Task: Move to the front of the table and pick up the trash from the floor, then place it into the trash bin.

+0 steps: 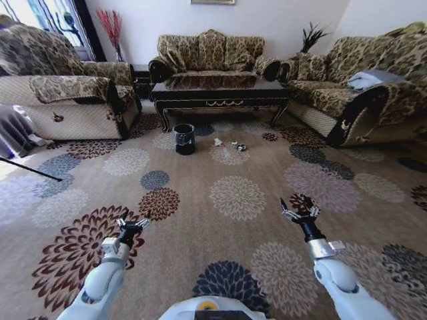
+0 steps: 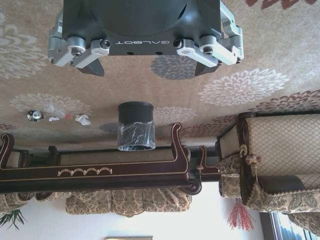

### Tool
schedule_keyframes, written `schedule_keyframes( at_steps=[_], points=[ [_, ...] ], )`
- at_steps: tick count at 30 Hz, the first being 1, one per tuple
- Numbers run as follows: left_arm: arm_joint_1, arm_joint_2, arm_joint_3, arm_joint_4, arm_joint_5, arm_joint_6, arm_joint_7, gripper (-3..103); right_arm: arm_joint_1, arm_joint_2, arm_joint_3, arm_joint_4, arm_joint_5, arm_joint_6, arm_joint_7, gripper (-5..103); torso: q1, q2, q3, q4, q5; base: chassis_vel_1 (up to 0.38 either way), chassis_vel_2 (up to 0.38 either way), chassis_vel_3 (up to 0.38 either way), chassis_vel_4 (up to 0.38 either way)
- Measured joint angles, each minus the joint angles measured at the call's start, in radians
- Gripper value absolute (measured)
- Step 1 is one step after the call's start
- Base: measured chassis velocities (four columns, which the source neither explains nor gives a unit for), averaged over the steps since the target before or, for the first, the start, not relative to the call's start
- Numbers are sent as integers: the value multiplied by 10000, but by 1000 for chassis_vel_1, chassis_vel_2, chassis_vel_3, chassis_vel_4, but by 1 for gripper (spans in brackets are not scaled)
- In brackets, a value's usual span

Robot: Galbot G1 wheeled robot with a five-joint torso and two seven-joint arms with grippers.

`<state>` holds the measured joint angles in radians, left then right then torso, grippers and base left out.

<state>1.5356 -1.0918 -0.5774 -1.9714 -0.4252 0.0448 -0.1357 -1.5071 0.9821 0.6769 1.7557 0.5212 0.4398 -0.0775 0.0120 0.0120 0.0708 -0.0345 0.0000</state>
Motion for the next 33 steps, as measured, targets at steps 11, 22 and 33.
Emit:
schedule_keyframes(
  at_steps=[11,22,33],
  points=[
    [-14,8,7,11,-12,13,-12,100,15,-16,-10,0,7,20,-16,100,-13,-124,-228,0,2,0,0,0,0],
    [-6,6,19,76,-104,-790,-22,100,-17,31,27,14,-146,-166,-166,100,-15,-124,-193,0,-1,0,0,0,0],
    [-5,-26,6,114,36,-911,44,100,-32,81,7,5,-218,-73,-349,100,-12,-124,-163,0,0,-4,6,5,-4]
  ],
)
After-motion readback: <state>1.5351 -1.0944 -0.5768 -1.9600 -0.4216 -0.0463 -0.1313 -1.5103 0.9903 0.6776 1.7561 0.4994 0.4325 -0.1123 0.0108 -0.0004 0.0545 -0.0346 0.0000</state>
